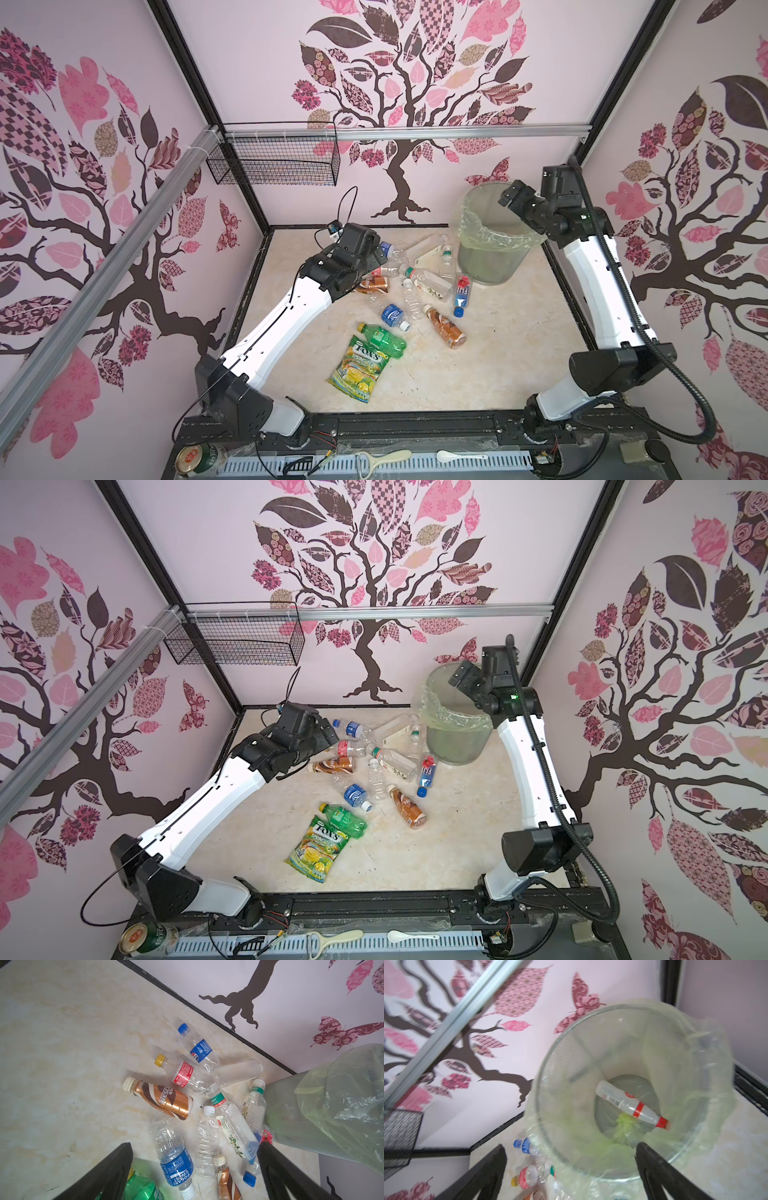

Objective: Throw the plastic bottles in the bin
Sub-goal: 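Lower the left gripper onto the green soda bottle's yellow cap while the right hovers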

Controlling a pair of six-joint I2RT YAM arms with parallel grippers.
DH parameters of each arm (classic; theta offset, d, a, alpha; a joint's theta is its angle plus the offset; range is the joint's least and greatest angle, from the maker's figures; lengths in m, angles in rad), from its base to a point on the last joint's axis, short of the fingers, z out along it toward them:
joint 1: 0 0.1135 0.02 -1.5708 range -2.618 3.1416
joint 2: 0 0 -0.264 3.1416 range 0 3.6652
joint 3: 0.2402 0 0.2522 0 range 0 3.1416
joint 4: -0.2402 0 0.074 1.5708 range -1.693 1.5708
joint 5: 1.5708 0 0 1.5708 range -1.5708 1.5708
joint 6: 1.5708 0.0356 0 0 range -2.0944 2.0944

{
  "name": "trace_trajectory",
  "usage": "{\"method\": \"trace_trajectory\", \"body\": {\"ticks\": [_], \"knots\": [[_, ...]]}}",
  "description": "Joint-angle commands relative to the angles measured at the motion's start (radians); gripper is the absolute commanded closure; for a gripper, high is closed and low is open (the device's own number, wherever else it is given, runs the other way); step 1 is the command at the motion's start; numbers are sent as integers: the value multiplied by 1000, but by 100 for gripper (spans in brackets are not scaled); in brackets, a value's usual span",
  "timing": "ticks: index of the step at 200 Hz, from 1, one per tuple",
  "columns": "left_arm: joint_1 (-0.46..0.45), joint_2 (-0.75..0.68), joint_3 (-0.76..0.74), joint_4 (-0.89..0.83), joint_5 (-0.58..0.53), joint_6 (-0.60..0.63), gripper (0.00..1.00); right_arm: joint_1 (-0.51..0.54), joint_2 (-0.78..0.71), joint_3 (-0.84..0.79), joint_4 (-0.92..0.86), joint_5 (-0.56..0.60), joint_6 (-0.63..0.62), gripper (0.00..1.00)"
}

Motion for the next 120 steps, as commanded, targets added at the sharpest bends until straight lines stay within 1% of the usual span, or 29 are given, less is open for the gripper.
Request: {"method": "trace_trajectory", "body": {"ticks": [1,14,21,41,62,75,94,106,120], "knots": [[10,-35,-59,-18,7,-8,1,132,-26,-1,-49,120,-92,1],[10,-48,-90,-35,48,-11,2,214,-42,-50,-26,180,-147,1],[9,-55,-108,-36,76,-10,2,236,-50,-78,-14,183,-152,1],[9,-79,-161,-35,143,-28,1,249,-77,-159,31,122,-148,1],[10,-105,-206,-51,202,-61,2,258,-93,-216,61,79,-187,1],[9,-116,-226,-96,231,-96,2,265,-100,-253,75,49,-213,1],[10,-126,-266,-150,284,-131,2,301,-120,-341,121,17,-265,1],[9,-128,-289,-188,300,-166,2,326,-124,-392,134,13,-276,1],[9,-130,-317,-196,324,-180,2,353,-130,-460,167,-22,-290,0]]}}
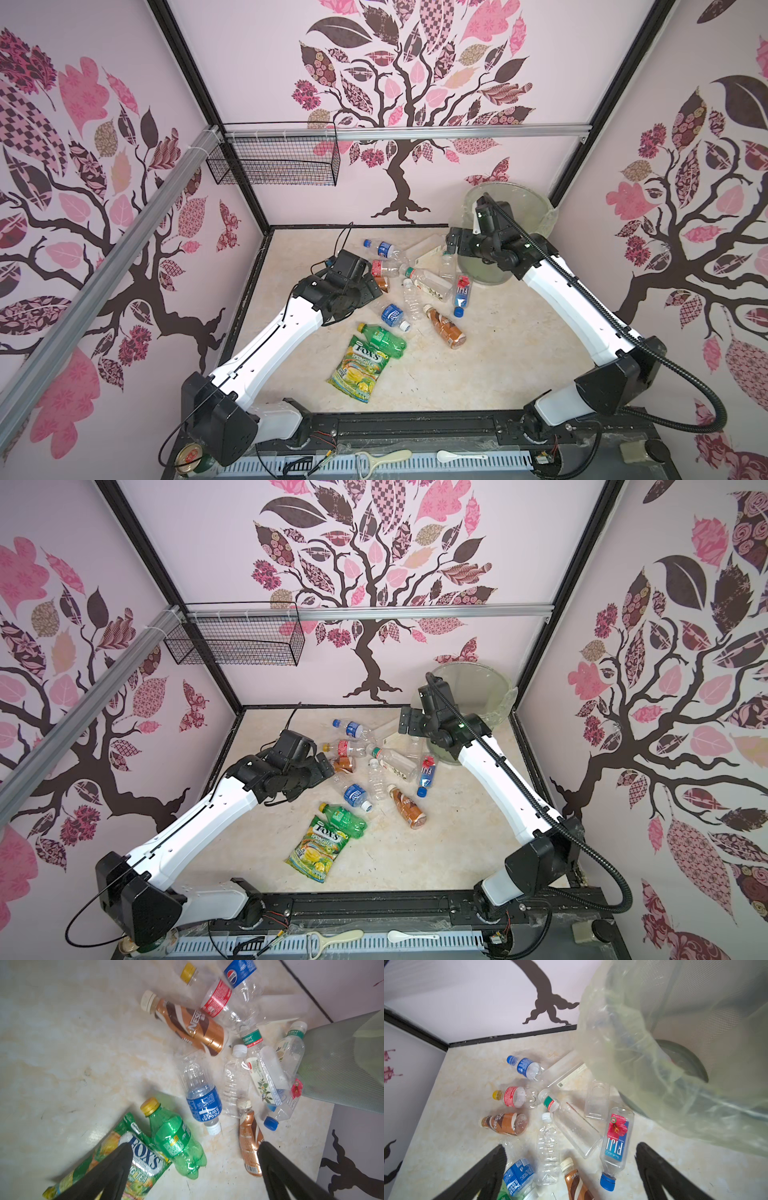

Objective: Throw the plastic bottles in the bin
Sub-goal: 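Lower the left gripper onto the green soda bottle's yellow cap while the right hovers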

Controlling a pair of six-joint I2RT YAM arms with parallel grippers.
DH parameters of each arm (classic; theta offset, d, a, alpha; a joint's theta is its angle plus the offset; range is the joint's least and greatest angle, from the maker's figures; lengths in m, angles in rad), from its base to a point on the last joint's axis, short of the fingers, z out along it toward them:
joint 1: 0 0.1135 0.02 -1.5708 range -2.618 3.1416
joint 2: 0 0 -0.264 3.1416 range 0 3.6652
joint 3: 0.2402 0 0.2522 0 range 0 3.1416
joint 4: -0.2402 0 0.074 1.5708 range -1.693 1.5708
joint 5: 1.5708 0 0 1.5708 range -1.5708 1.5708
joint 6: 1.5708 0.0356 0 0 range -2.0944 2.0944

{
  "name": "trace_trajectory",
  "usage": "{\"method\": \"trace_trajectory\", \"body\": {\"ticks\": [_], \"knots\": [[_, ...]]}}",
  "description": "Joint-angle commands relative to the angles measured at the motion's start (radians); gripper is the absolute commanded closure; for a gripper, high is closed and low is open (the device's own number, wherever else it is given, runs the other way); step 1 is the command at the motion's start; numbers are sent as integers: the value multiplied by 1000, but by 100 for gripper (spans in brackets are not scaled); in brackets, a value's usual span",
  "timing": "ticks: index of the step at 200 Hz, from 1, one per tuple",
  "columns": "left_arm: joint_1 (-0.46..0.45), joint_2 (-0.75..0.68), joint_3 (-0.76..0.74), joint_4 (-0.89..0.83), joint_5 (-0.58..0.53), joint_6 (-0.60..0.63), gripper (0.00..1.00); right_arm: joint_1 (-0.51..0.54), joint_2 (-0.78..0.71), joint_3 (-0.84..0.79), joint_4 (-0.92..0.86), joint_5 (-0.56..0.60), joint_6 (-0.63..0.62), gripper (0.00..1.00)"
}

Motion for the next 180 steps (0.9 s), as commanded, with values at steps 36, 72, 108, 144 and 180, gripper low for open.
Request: {"method": "trace_trajectory", "body": {"ticks": [36,72,108,144,180], "knots": [[3,-11,-124,-70,165,-145,2,90,-50,-210,99,-87,-41,1],[3,0,-180,-18,210,-246,2,115,-56,-256,111,-108,-42,0],[8,70,-172,31,196,-339,5,121,-89,-273,101,-108,-48,1],[52,177,-129,57,222,-351,11,121,-127,-280,83,-108,-42,0],[125,217,-121,62,223,-356,19,121,-135,-264,60,-108,-48,1]]}}
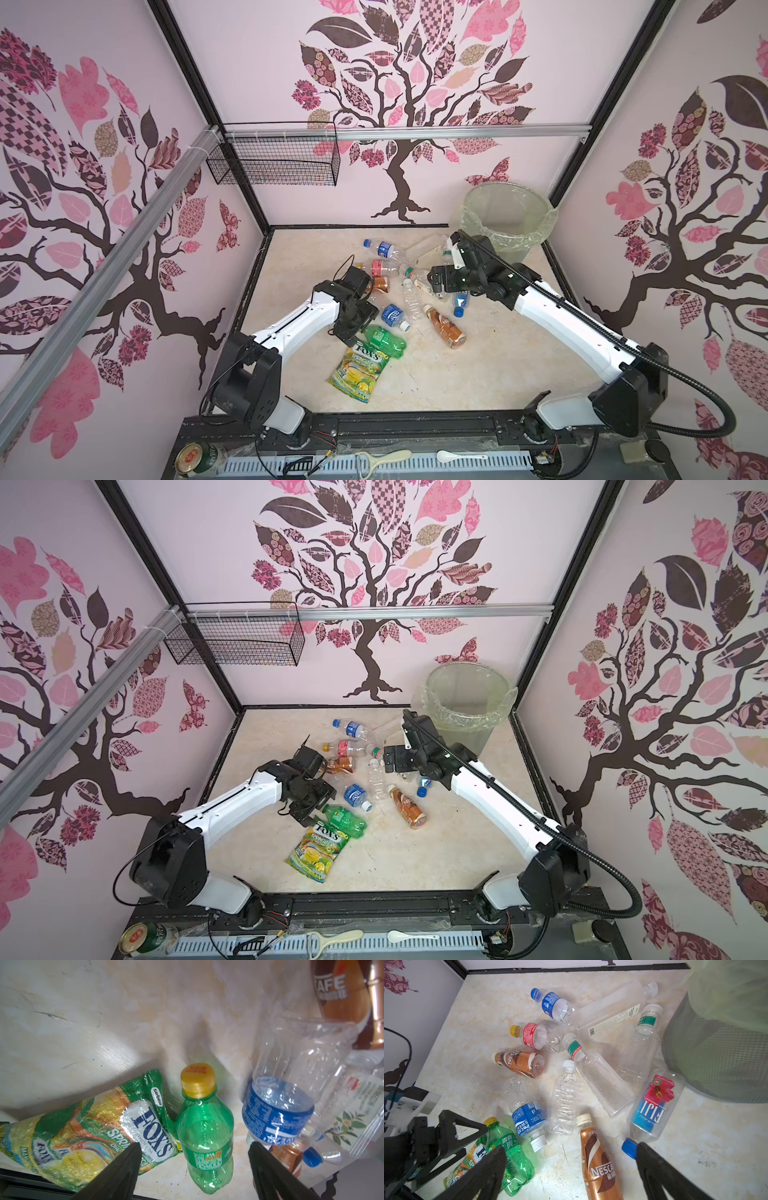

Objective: Throw the plastic bottles in the bin
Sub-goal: 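Lower the left gripper onto the green soda bottle's yellow cap while the right hovers, then lift the green soda bottle with the left gripper toward the right gripper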

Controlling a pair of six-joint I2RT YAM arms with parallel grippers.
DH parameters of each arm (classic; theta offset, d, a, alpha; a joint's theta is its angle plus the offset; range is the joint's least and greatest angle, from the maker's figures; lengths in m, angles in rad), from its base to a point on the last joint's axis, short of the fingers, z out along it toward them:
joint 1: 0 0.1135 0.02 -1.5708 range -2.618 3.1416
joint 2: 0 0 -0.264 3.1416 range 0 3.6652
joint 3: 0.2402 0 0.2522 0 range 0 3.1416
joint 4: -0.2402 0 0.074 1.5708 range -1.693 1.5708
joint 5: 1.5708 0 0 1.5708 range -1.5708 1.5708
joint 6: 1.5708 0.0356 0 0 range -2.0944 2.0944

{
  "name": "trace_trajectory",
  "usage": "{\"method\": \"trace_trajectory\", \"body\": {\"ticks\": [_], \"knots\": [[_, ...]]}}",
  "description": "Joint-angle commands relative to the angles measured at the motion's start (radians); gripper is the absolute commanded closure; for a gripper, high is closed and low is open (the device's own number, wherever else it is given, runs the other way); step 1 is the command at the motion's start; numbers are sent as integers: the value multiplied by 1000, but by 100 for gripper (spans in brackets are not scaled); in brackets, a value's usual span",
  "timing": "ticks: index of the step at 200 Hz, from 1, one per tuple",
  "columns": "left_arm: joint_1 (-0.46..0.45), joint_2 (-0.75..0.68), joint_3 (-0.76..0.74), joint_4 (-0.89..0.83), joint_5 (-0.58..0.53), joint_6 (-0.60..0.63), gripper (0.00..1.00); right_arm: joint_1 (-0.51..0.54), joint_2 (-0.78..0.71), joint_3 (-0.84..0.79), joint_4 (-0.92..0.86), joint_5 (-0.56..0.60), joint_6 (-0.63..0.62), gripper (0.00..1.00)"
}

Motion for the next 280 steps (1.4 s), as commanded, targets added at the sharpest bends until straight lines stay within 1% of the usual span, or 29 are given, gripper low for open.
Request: {"method": "trace_trajectory", "body": {"ticks": [1,31,65,109,150,182,244,280], "knots": [[39,8,35,19,6,-21,20,6,-28,12,-36,-4,-10,1],[67,39,36,47,27,-5,27,6,-40,11,-41,1,-9,1],[62,76,48,61,65,13,30,6,-37,23,-50,-2,-20,0],[62,101,60,59,50,35,34,6,-27,41,-53,-9,-10,1],[62,145,65,67,61,31,43,7,-41,32,-53,6,-16,0],[62,165,73,54,60,55,45,7,-63,8,-48,23,-13,0],[62,191,46,81,64,53,53,6,-69,-6,-36,35,-24,0],[62,214,65,67,43,83,54,7,-62,-7,-26,36,-26,1]]}}
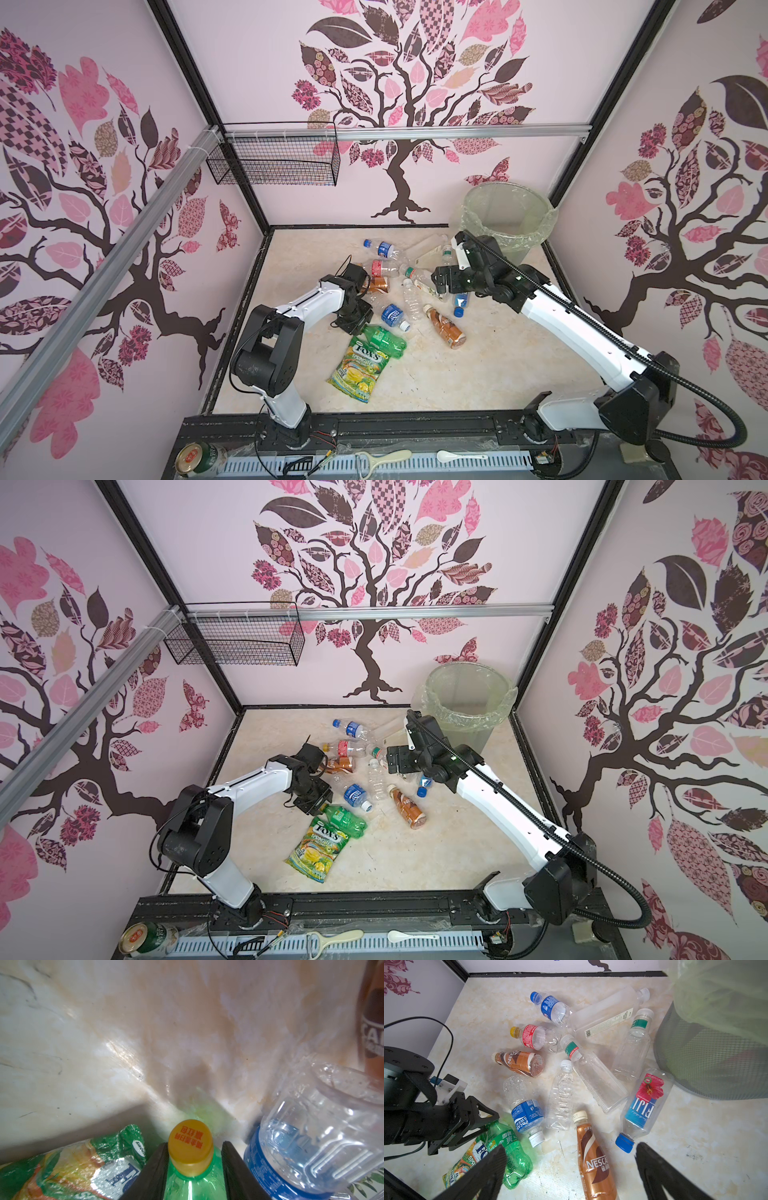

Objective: Throw the plastic bottles in the bin
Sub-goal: 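Lift the green soda bottle with the left gripper toward the right gripper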

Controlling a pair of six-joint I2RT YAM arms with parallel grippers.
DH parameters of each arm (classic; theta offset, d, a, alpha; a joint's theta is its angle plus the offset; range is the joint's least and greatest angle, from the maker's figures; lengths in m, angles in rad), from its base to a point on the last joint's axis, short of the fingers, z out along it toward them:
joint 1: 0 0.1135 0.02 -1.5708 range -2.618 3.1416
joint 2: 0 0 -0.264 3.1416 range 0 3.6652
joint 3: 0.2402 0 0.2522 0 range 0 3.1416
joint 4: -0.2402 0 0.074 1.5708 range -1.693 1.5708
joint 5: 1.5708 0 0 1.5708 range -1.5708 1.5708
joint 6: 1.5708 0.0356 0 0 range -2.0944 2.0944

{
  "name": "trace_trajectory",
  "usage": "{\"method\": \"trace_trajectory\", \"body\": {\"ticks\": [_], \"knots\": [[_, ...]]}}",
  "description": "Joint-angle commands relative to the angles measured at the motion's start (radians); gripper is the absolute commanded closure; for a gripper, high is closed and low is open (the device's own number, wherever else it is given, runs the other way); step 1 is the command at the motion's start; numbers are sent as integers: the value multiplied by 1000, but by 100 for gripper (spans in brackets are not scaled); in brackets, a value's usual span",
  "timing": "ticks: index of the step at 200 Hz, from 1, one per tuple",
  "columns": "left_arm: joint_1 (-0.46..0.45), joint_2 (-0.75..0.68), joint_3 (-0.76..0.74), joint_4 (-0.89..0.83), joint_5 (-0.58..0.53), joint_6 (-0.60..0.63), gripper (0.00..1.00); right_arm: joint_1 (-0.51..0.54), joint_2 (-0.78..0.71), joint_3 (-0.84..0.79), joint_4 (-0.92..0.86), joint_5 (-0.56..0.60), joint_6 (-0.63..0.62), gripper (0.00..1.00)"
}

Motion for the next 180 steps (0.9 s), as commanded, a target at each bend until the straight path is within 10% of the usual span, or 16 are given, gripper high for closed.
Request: {"method": "trace_trajectory", "body": {"ticks": [1,124,180], "knots": [[-2,25,27,-8,-17,30,54,7,-24,-7,5,19,-10,1],[-2,5,100,-61,-15,79,77,7,-21,38,-22,16,-18,0],[-2,-84,305,-204,-78,219,79,6,5,183,-96,-169,20,0]]}}
